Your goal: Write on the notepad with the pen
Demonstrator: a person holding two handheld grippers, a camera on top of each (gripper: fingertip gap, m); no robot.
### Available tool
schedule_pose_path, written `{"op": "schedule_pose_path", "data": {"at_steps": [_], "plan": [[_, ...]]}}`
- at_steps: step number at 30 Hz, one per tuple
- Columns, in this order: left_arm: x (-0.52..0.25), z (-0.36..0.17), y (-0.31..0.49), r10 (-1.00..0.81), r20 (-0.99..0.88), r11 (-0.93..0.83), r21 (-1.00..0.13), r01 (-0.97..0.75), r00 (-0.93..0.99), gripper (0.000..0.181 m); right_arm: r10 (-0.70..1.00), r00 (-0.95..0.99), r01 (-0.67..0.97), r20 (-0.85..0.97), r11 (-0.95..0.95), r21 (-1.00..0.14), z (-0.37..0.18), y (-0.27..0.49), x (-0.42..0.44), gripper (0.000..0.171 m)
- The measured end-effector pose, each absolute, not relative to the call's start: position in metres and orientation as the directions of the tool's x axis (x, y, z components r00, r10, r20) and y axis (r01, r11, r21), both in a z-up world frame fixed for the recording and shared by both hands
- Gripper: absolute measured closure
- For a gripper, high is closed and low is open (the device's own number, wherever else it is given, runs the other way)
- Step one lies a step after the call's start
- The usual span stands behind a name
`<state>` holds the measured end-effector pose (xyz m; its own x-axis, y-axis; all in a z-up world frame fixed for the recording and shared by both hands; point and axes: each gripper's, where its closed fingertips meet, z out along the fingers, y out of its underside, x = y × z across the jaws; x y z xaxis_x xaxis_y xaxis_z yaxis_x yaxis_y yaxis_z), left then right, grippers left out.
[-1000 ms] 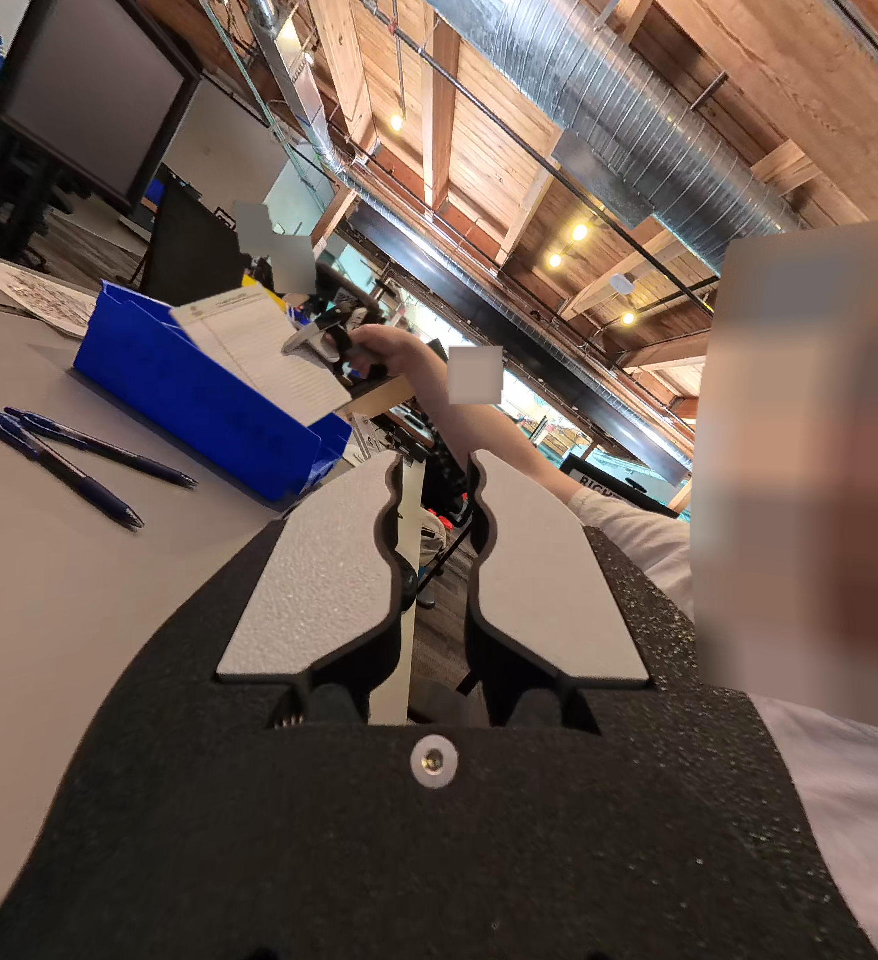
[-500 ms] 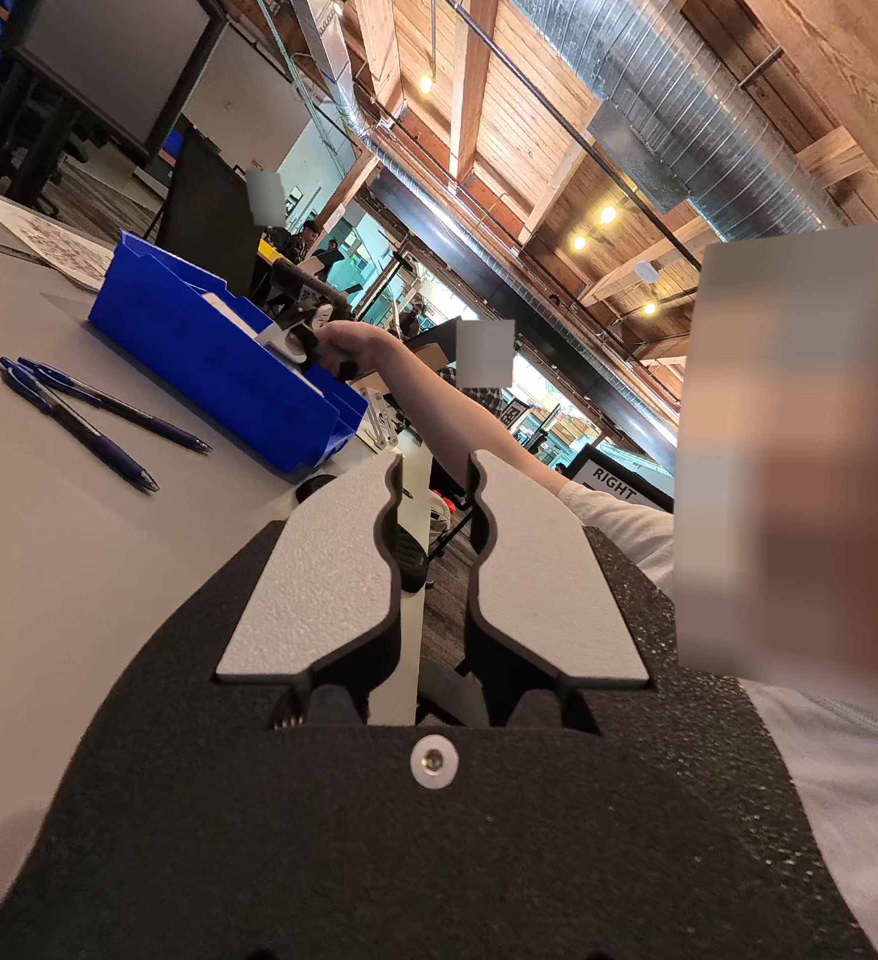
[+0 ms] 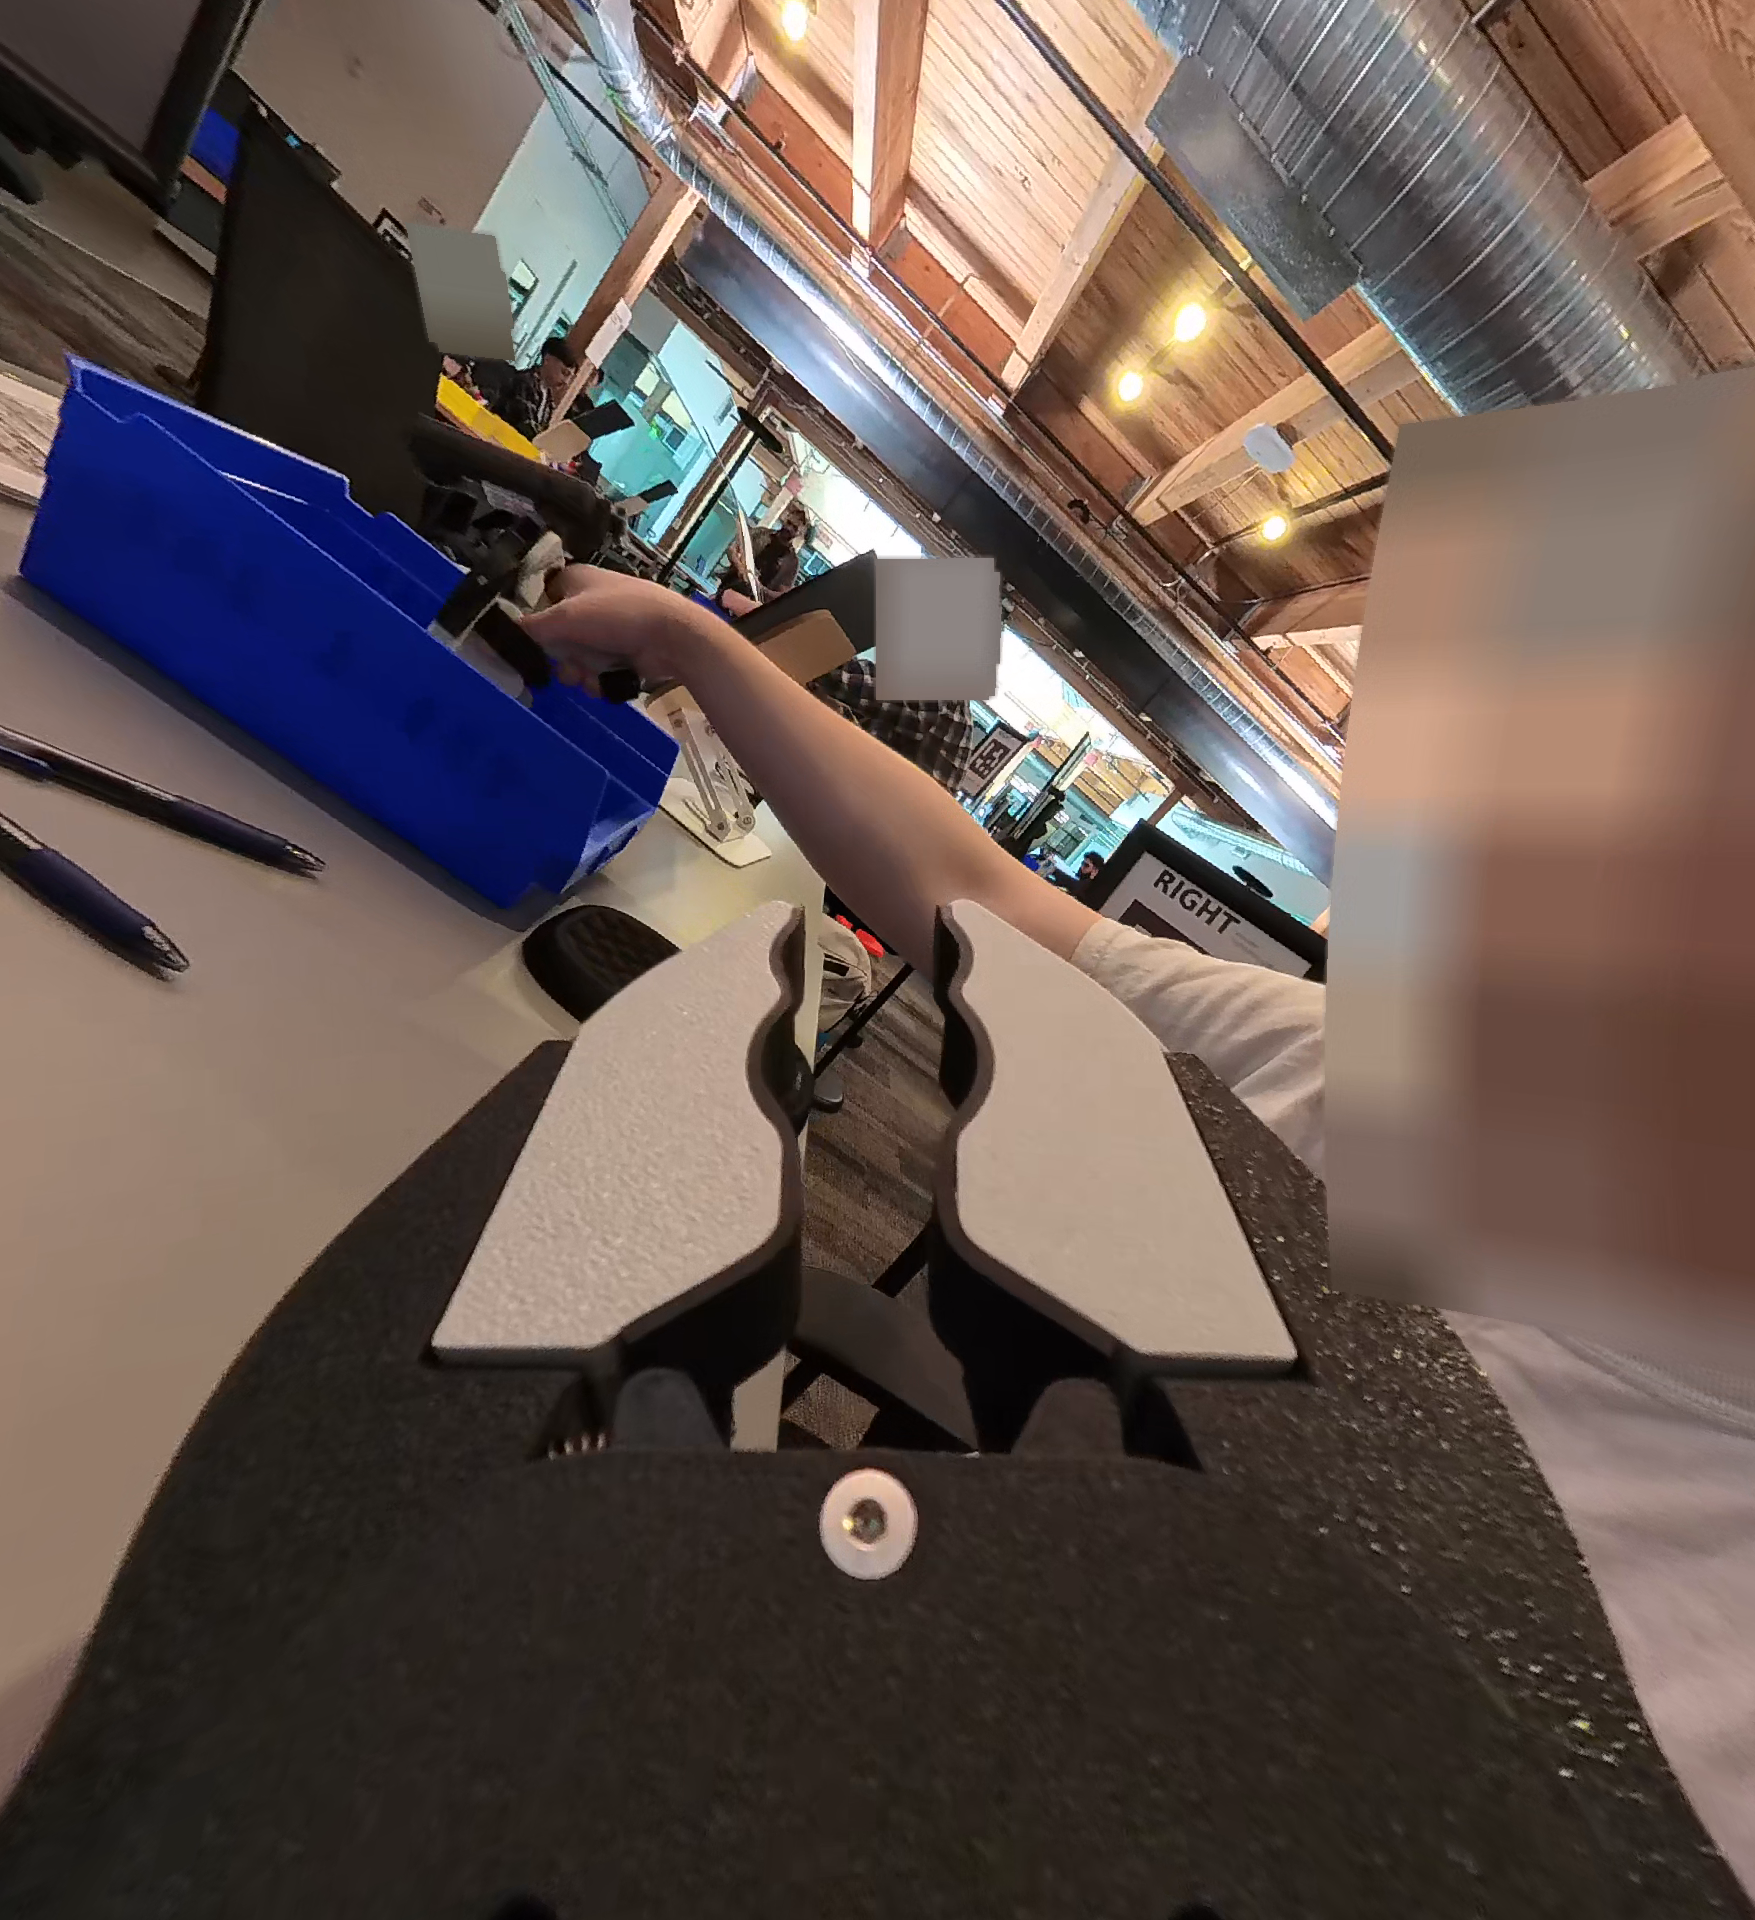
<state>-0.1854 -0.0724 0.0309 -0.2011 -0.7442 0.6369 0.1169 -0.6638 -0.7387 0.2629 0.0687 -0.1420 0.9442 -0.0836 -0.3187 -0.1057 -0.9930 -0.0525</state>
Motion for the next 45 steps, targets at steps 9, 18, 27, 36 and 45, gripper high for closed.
{"op": "schedule_pose_path", "data": {"at_steps": [9,18,27,36,45], "plan": [[-0.189,0.041,-0.081,-0.768,0.608,-0.636,-0.761,0.128,-0.201,0.158,0.113,0.951,0.223,0.287,-0.896,-0.384,-0.054,0.091,0.273,0.135],[-0.177,0.040,-0.078,-0.778,0.598,-0.624,-0.771,0.128,-0.192,0.158,0.531,0.846,0.435,0.044,-0.640,-0.633,-0.017,0.082,0.048,0.146],[-0.175,0.034,-0.087,-0.774,0.607,-0.628,-0.773,0.093,-0.183,0.158,0.495,0.863,0.499,0.098,-0.808,-0.312,-0.130,0.111,0.026,0.145],[-0.185,0.033,-0.092,-0.765,0.610,-0.636,-0.765,0.097,-0.207,0.158,0.462,0.884,0.464,0.067,-0.853,-0.241,-0.160,0.114,0.027,0.147],[-0.188,0.030,-0.093,-0.755,0.617,-0.648,-0.755,0.104,-0.222,0.159,0.505,0.857,0.514,0.101,-0.826,-0.230,-0.149,0.111,0.034,0.161]]}}
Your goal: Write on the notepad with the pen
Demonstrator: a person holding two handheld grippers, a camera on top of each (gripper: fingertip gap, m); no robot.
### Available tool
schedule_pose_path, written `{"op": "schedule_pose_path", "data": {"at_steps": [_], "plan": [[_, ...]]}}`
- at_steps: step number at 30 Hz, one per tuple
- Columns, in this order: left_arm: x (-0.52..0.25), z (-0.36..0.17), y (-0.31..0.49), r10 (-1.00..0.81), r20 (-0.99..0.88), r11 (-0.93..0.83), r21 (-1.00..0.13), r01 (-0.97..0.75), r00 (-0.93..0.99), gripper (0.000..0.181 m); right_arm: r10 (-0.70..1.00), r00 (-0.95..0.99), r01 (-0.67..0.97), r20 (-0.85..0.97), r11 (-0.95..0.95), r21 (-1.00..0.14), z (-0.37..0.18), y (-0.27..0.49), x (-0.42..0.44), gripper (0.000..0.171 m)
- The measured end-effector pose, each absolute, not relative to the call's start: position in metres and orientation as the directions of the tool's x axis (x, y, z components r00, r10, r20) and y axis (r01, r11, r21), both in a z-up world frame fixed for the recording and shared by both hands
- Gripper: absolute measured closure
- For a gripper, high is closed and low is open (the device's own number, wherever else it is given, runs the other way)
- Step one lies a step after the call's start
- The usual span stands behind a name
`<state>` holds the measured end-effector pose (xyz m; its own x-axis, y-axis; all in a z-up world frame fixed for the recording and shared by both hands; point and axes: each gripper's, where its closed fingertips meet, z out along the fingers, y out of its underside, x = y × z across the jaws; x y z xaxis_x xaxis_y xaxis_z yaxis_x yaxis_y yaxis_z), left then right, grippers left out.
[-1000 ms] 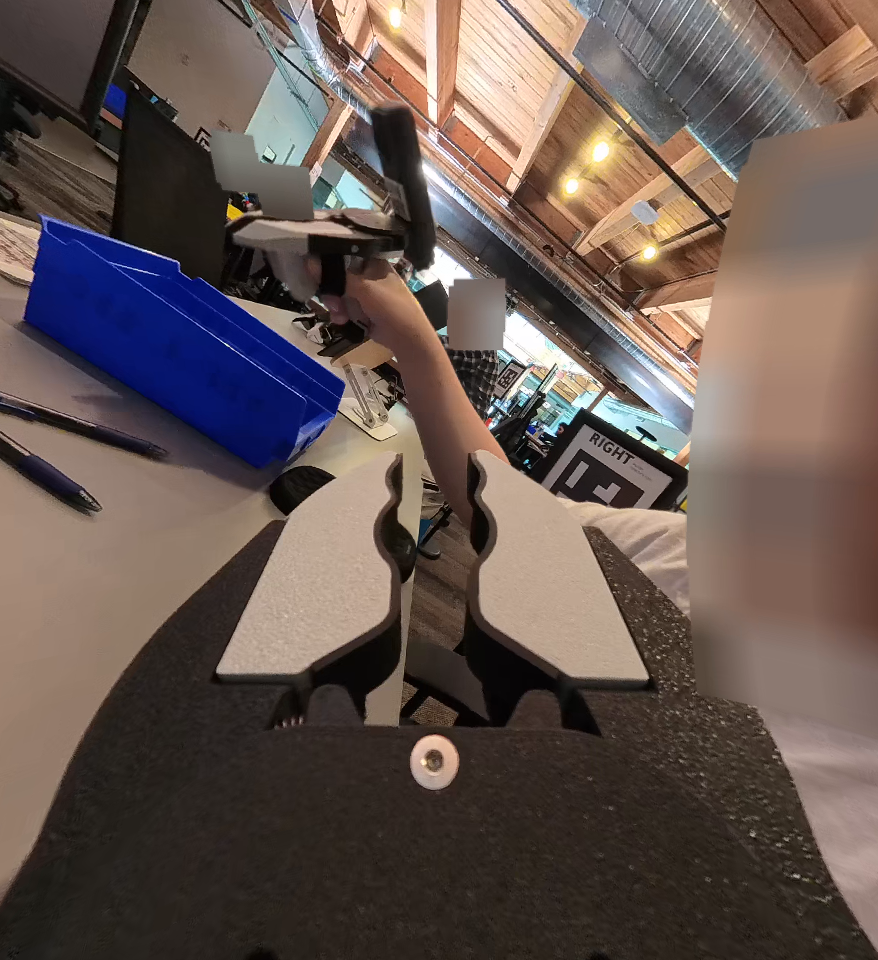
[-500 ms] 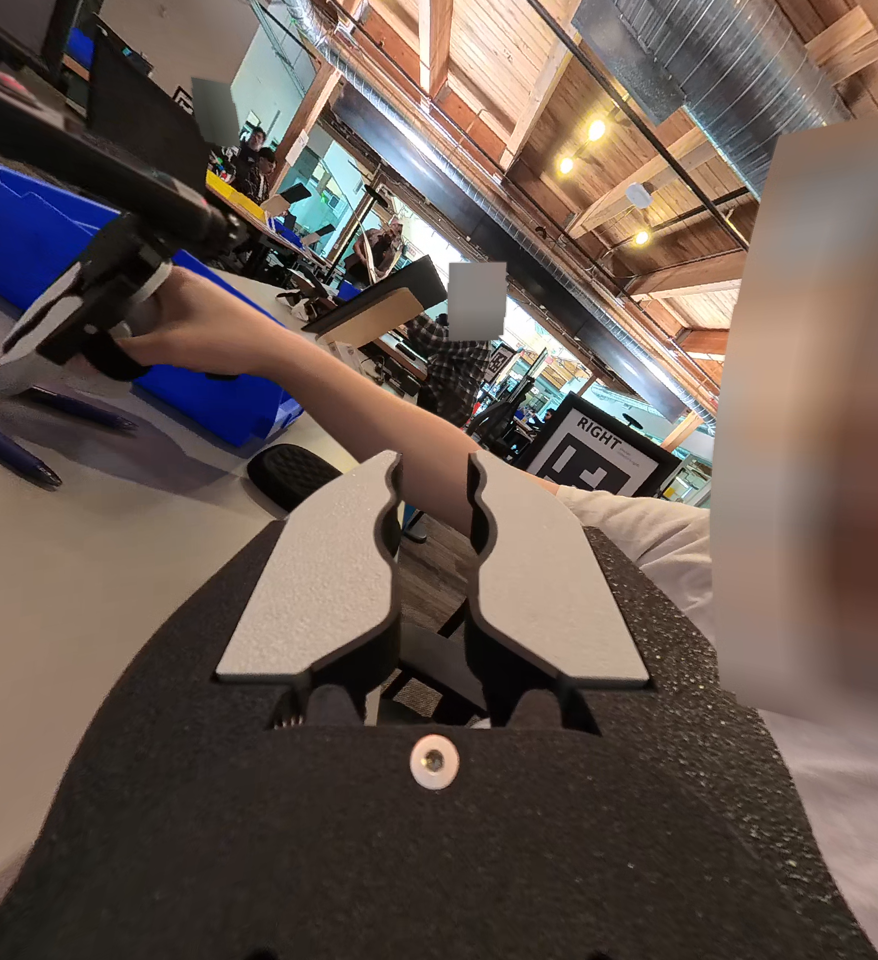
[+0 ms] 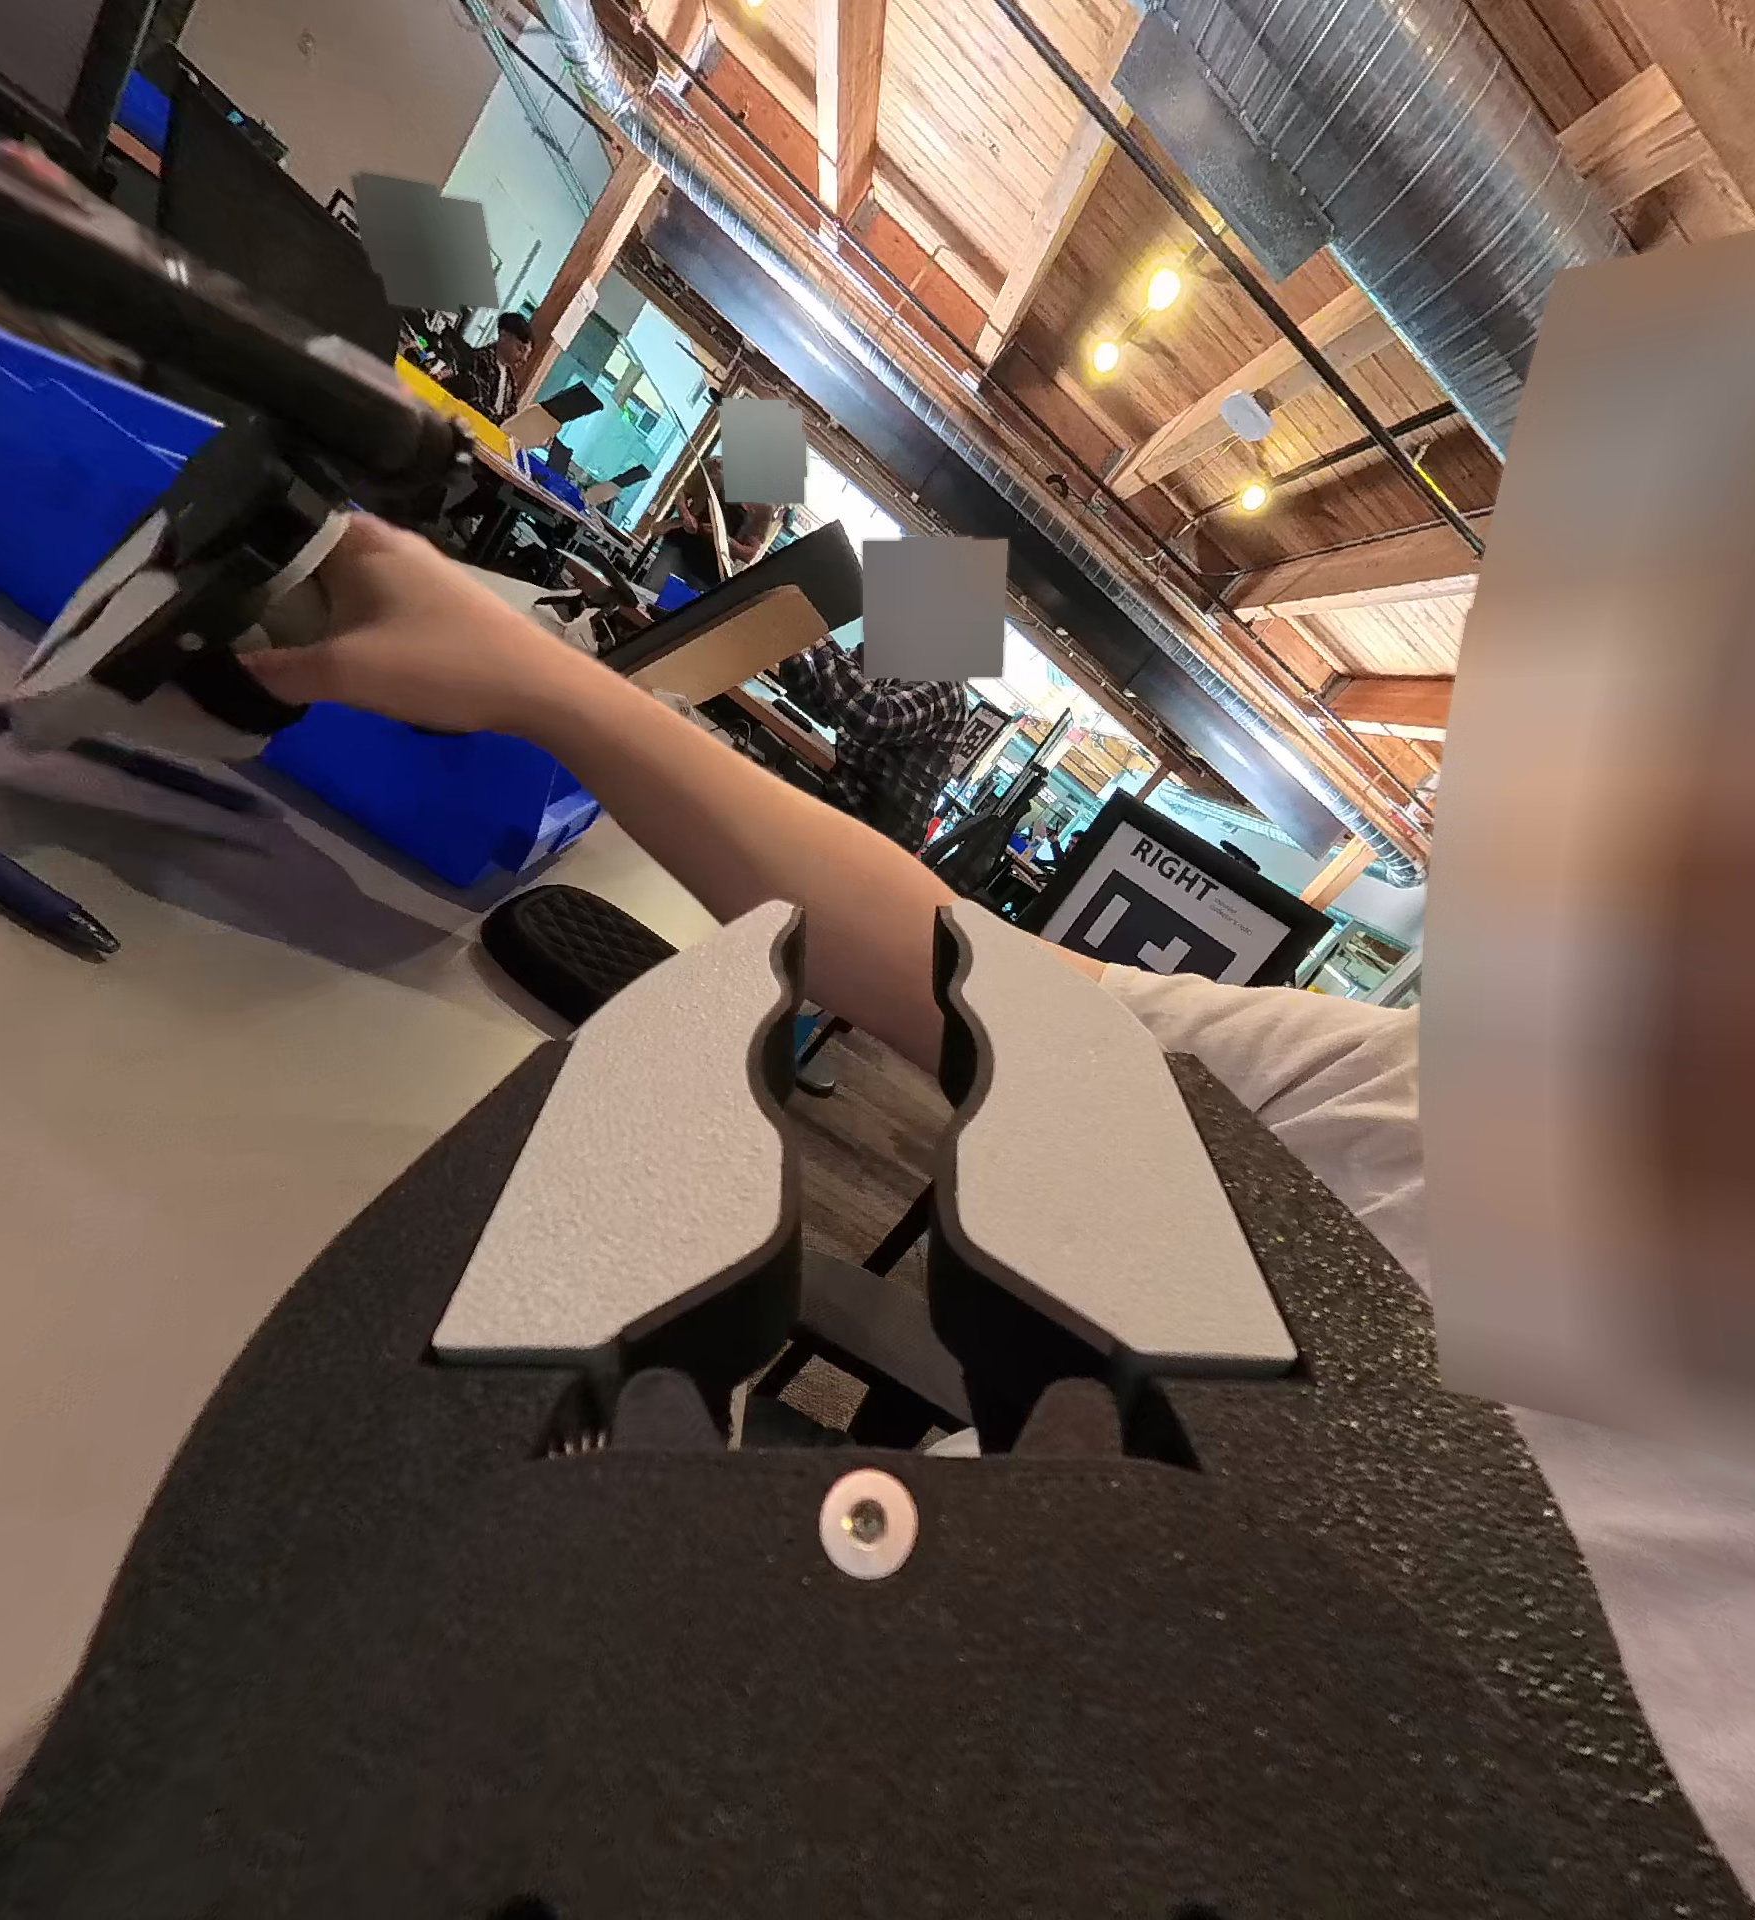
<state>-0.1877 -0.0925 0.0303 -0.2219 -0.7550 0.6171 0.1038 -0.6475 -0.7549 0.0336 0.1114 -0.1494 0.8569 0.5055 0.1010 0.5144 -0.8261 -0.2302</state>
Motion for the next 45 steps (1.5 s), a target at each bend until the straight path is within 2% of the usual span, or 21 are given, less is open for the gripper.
{"op": "schedule_pose_path", "data": {"at_steps": [2,6,8,9,11,14,18,23,29,33,35,38,40,42,45], "plan": [[-0.188,0.028,-0.094,-0.755,0.618,-0.647,-0.757,0.093,-0.219,0.159,0.512,0.851,0.522,0.118,-0.794,-0.313,-0.115,0.113,0.031,0.161],[-0.191,0.028,-0.095,-0.754,0.623,-0.648,-0.757,0.082,-0.211,0.159,0.414,0.897,0.422,0.151,-0.708,-0.567,0.007,0.111,0.060,0.161],[-0.190,0.030,-0.097,-0.758,0.616,-0.642,-0.762,0.082,-0.214,0.159,0.286,0.953,0.286,0.101,-0.743,-0.605,0.040,0.109,0.104,0.161],[-0.189,0.031,-0.097,-0.765,0.609,-0.634,-0.769,0.080,-0.209,0.159,0.215,0.973,0.223,0.084,-0.784,-0.580,0.041,0.107,0.132,0.161],[-0.186,0.030,-0.100,-0.778,0.596,-0.618,-0.783,0.072,-0.201,0.159,0.097,0.994,0.104,0.040,-0.850,-0.516,0.020,0.104,0.180,0.161],[-0.183,0.031,-0.106,-0.778,0.590,-0.614,-0.787,0.063,-0.216,0.159,-0.015,0.997,-0.044,-0.075,-0.917,-0.396,-0.043,0.091,0.218,0.161],[-0.181,0.035,-0.109,-0.778,0.590,-0.612,-0.790,0.047,-0.217,0.159,-0.094,0.987,-0.131,-0.132,-0.945,-0.301,-0.106,0.076,0.238,0.161],[-0.181,0.041,-0.112,-0.793,0.572,-0.592,-0.804,0.047,-0.209,0.159,-0.158,0.972,-0.200,-0.173,-0.944,-0.261,-0.134,0.068,0.247,0.161],[-0.174,0.038,-0.113,-0.783,0.583,-0.604,-0.796,0.038,-0.217,0.159,-0.153,0.972,-0.197,-0.179,-0.946,-0.257,-0.143,0.065,0.246,0.161],[-0.173,0.036,-0.115,-0.780,0.587,-0.607,-0.794,0.031,-0.218,0.159,-0.144,0.981,-0.172,-0.133,-0.955,-0.241,-0.138,0.061,0.251,0.144],[-0.175,0.037,-0.114,-0.784,0.583,-0.603,-0.797,0.038,-0.214,0.159,-0.125,0.991,-0.135,-0.049,-0.932,-0.335,-0.108,0.069,0.255,0.144],[-0.174,0.040,-0.112,-0.789,0.576,-0.599,-0.799,0.056,-0.213,0.159,-0.046,0.997,0.006,0.061,-0.750,-0.662,-0.006,0.101,0.221,0.140],[-0.168,0.041,-0.112,-0.784,0.576,-0.602,-0.797,0.056,-0.232,0.159,0.059,0.996,0.089,0.067,-0.589,-0.803,0.055,0.114,0.158,0.140],[-0.160,0.041,-0.113,-0.775,0.580,-0.608,-0.793,0.044,-0.249,0.159,0.173,0.982,0.163,0.069,-0.615,-0.772,0.061,0.120,0.095,0.139],[-0.151,0.043,-0.116,-0.762,0.589,-0.619,-0.785,0.035,-0.270,0.159,0.258,0.964,0.237,0.063,-0.727,-0.645,0.006,0.137,0.035,0.136]]}}
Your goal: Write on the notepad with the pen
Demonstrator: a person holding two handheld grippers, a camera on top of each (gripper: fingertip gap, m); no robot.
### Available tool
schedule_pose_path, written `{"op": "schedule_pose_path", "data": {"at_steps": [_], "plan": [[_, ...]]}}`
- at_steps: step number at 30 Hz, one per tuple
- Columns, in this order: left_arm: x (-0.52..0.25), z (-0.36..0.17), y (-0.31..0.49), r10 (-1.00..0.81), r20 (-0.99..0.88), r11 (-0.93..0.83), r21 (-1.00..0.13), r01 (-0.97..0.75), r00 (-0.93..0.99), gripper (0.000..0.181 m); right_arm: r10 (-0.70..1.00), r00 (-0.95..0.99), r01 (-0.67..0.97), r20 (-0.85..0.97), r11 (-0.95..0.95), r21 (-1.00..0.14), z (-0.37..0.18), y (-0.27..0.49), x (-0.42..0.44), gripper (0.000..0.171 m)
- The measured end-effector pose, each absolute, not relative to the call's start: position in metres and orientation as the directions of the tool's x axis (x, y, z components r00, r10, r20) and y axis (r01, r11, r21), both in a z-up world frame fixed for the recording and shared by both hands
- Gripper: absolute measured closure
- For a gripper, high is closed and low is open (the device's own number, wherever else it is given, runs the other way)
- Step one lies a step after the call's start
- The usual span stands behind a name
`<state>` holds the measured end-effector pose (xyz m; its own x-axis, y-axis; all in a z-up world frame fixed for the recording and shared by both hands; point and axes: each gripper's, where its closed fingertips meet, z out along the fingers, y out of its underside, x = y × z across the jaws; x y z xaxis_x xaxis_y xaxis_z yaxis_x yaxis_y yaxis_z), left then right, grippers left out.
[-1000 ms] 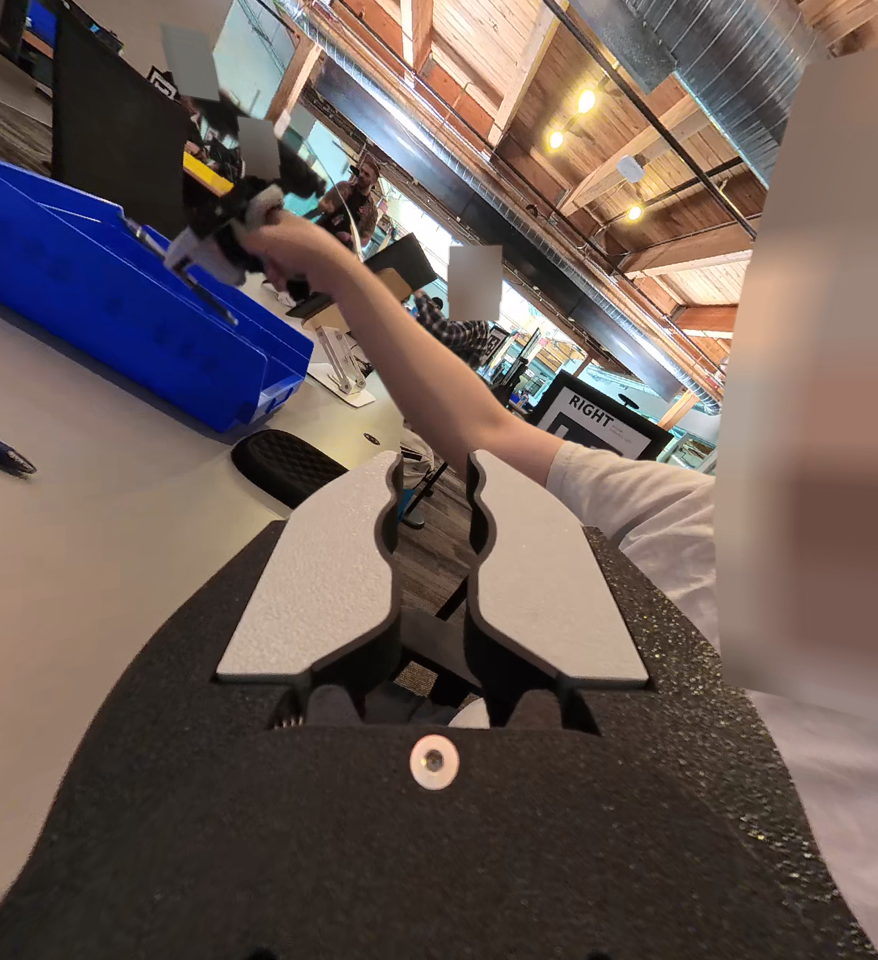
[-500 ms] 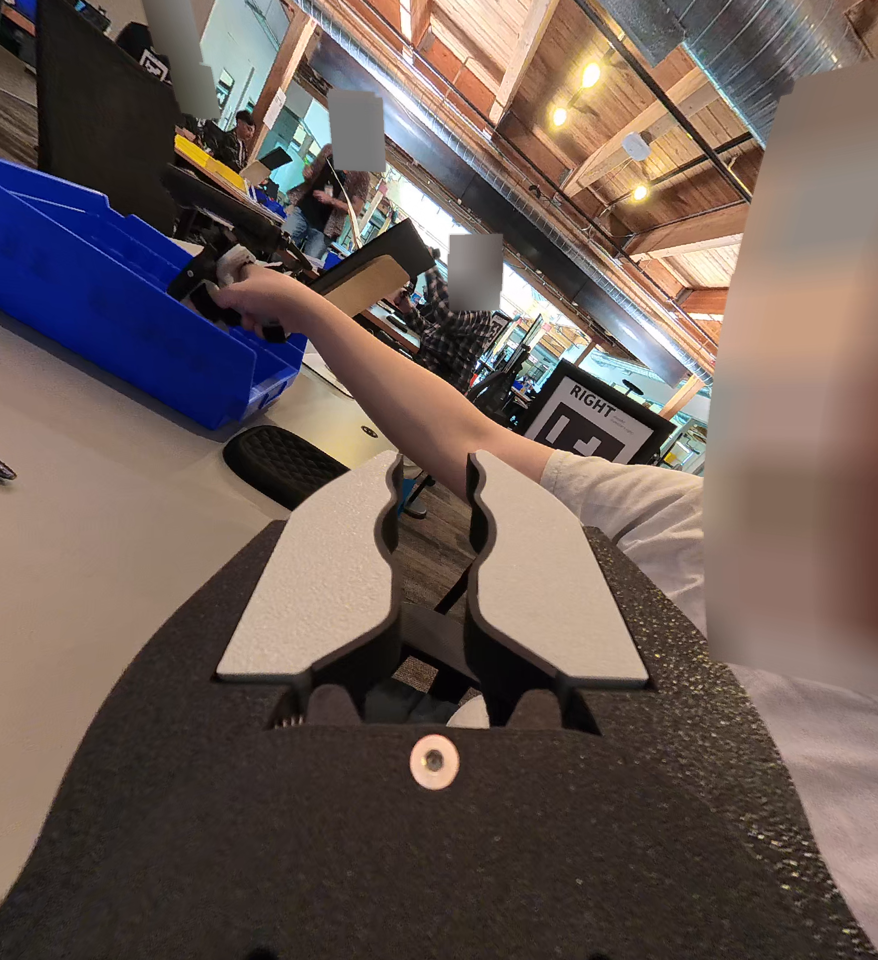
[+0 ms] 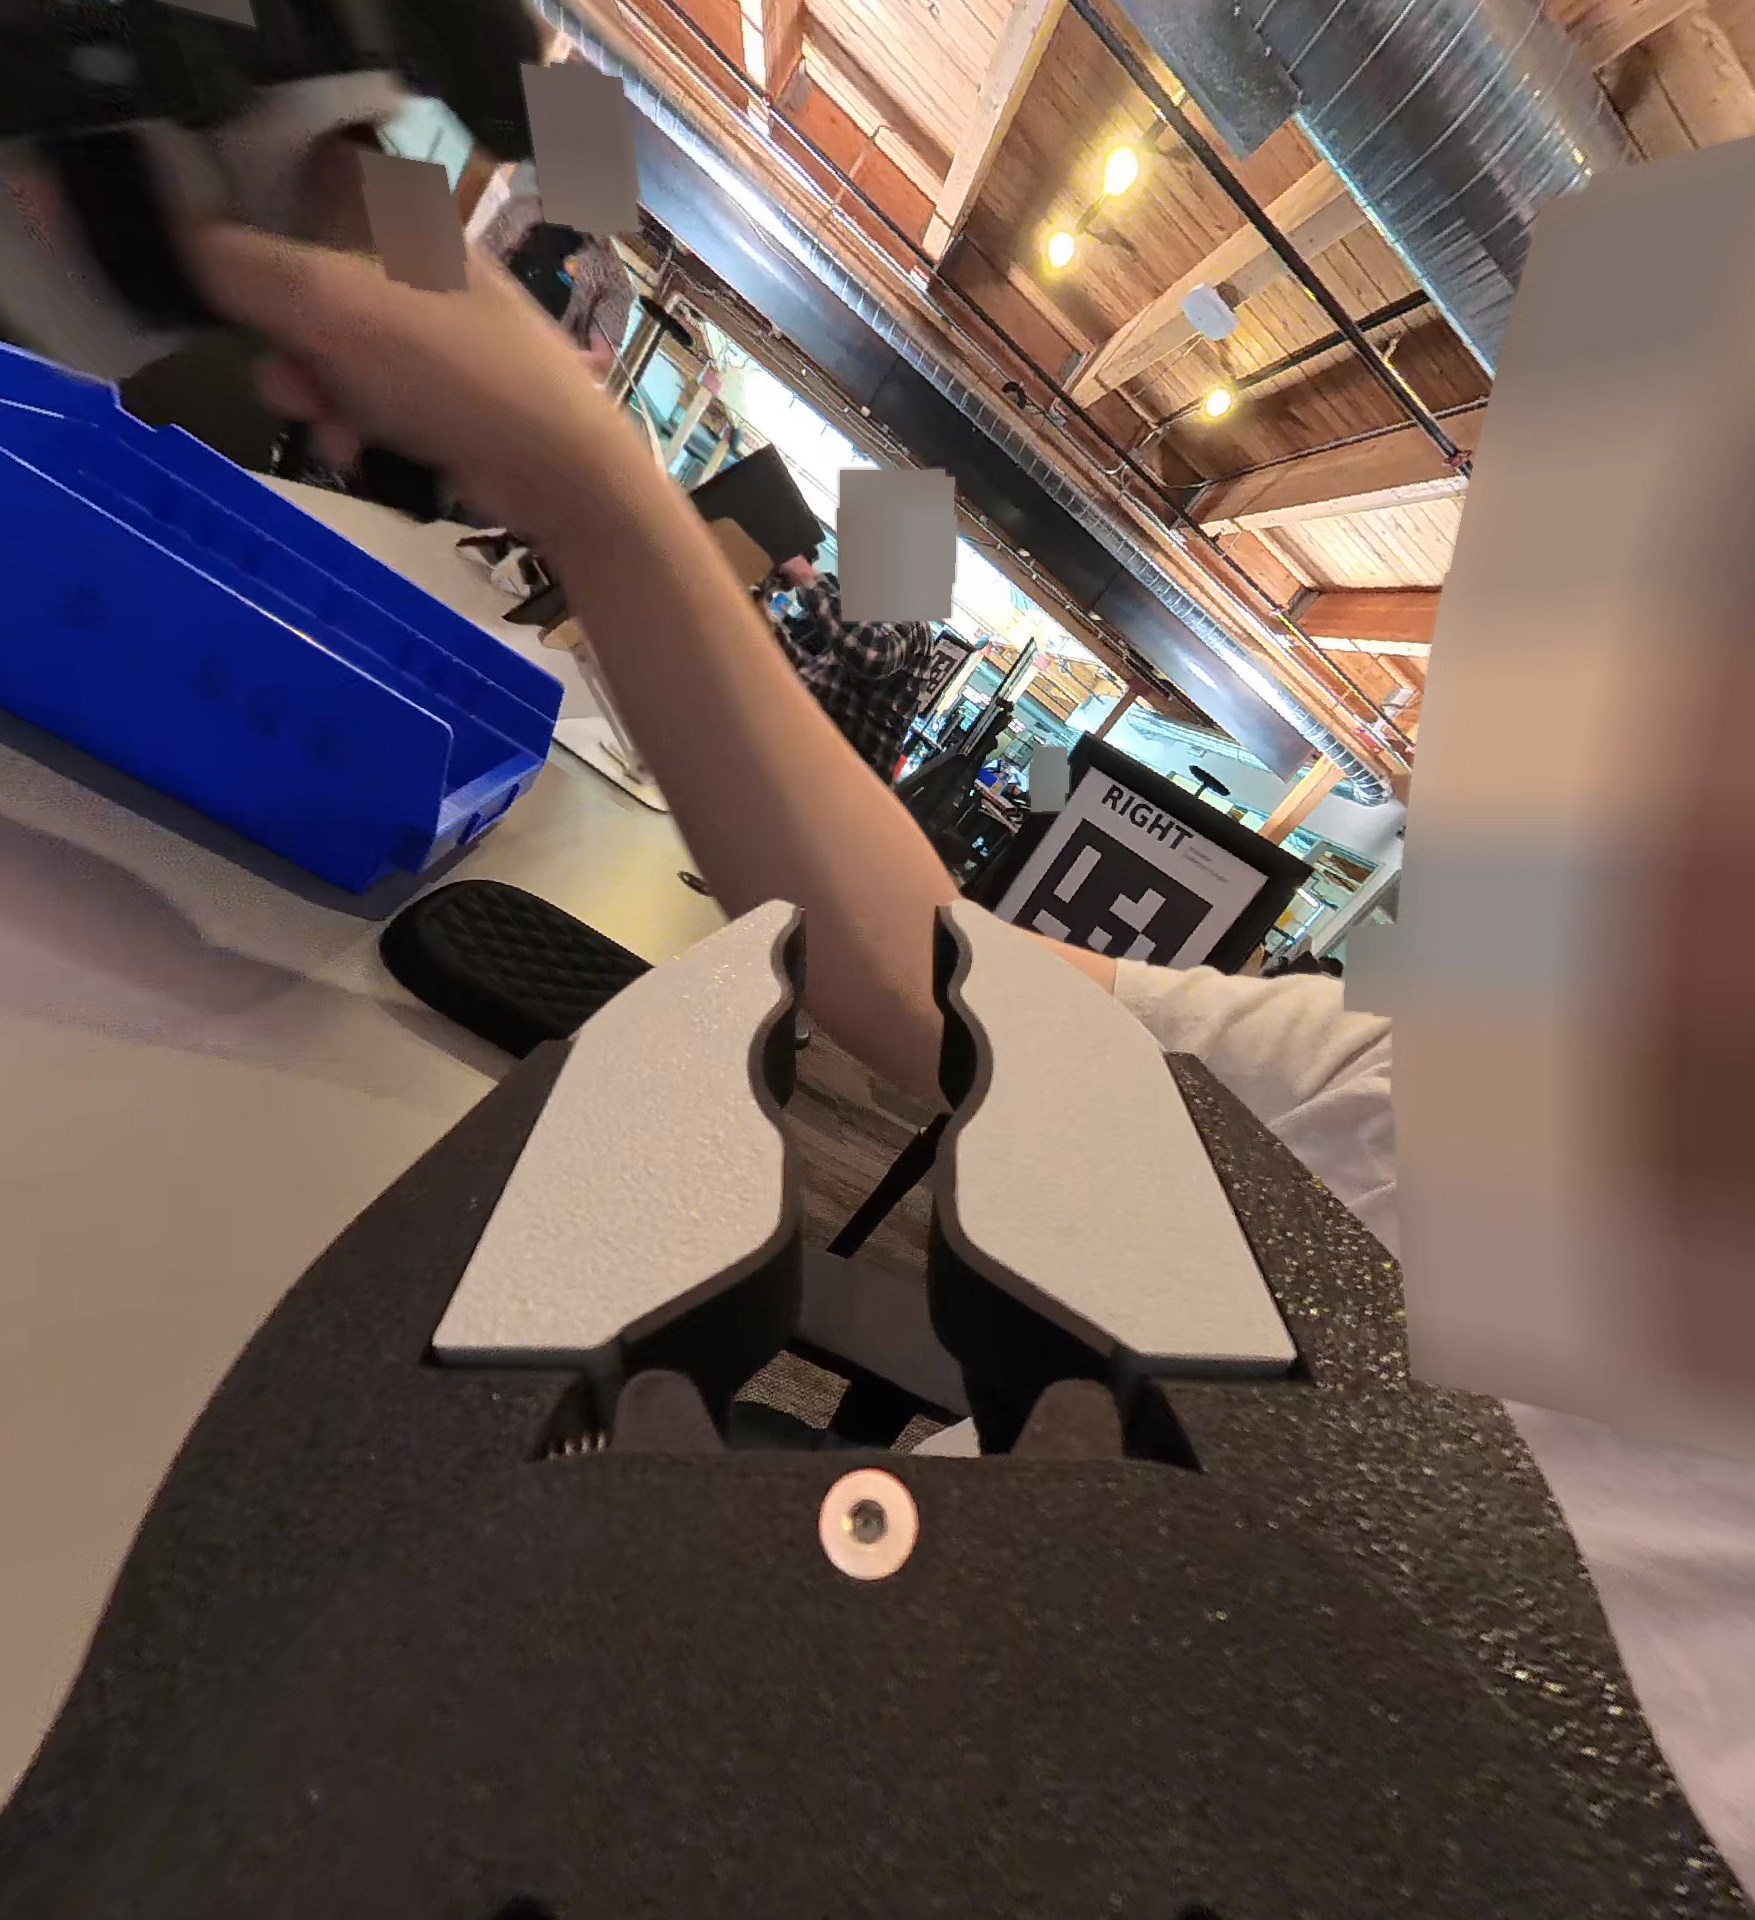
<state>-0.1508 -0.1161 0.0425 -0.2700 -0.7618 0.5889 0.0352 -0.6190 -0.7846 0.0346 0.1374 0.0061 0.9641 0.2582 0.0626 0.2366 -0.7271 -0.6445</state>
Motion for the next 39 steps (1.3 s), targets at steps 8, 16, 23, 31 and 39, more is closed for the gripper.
{"op": "schedule_pose_path", "data": {"at_steps": [8,16,23,31,39], "plan": [[-0.158,0.049,-0.128,-0.786,0.570,-0.590,-0.807,0.017,-0.242,0.159,0.236,0.965,0.189,-0.113,-0.927,-0.323,-0.142,0.137,-0.018,0.135],[-0.169,0.053,-0.127,-0.790,0.563,-0.589,-0.806,0.049,-0.243,0.159,0.231,0.970,0.205,-0.074,-0.945,-0.255,-0.157,0.130,-0.014,0.146],[-0.165,0.049,-0.127,-0.781,0.575,-0.601,-0.798,0.041,-0.245,0.159,0.352,0.935,0.333,-0.036,-0.911,-0.243,-0.151,0.123,-0.017,0.155],[-0.170,0.042,-0.129,-0.781,0.580,-0.601,-0.799,0.025,-0.234,0.159,0.366,0.921,0.369,0.132,-0.714,-0.595,0.075,0.102,0.074,0.158],[-0.167,0.044,-0.128,-0.781,0.576,-0.598,-0.801,0.024,-0.242,0.159,0.098,0.988,0.055,-0.118,-0.943,-0.327,-0.047,0.076,0.249,0.158]]}}
